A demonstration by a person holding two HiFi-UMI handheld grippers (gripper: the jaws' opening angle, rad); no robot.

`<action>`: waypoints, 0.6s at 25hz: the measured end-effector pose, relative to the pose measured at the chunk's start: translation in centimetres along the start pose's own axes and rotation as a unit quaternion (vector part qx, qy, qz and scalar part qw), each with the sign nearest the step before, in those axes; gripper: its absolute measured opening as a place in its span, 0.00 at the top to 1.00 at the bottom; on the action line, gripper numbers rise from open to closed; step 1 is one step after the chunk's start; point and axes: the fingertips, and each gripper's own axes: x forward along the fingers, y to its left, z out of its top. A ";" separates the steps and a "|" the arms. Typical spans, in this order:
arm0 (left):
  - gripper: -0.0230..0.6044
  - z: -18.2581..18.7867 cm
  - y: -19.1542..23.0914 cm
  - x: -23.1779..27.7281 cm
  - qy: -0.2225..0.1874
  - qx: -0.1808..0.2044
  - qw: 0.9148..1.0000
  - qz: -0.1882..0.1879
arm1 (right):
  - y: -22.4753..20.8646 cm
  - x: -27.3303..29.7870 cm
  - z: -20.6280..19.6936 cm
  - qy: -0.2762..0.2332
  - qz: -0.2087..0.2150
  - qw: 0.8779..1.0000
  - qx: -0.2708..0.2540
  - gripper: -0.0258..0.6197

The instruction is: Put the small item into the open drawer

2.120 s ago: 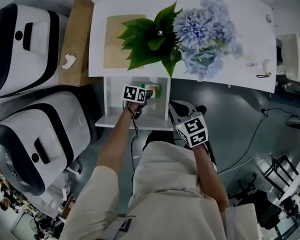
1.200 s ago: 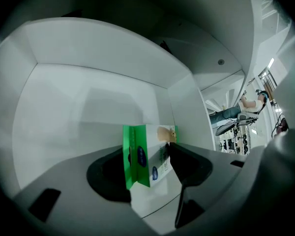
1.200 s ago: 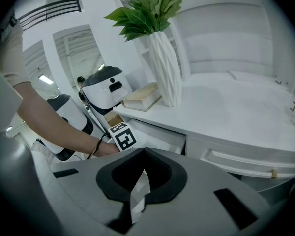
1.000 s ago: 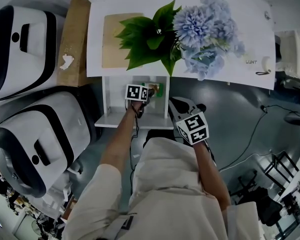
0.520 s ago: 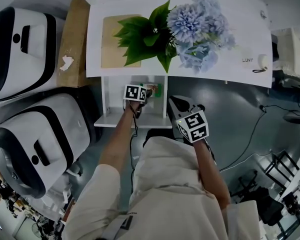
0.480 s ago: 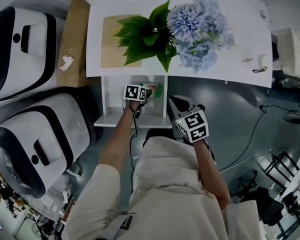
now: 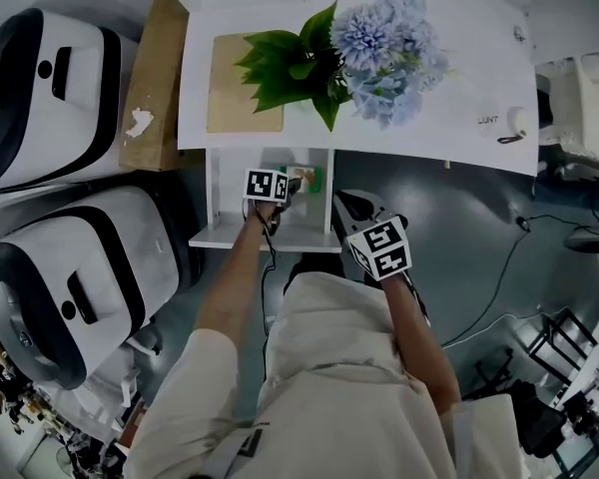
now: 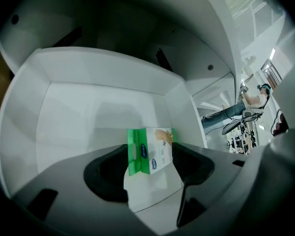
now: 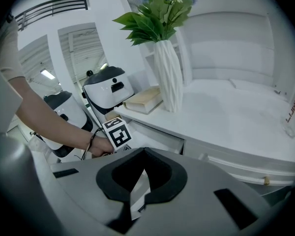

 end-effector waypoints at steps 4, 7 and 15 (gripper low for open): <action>0.49 0.7 -0.3 -1.7 -0.017 0.002 1.000 0.002 | 0.4 -0.4 0.3 -0.004 0.002 1.000 -0.006 0.92; 0.49 1.2 -0.5 -3.5 -0.036 0.001 0.999 0.003 | 0.8 -0.7 0.4 -0.006 0.006 1.000 -0.011 0.92; 0.49 1.7 -2.3 -10.4 -0.121 0.019 0.992 0.015 | 1.3 -1.4 -0.1 -0.005 0.020 1.000 -0.018 0.92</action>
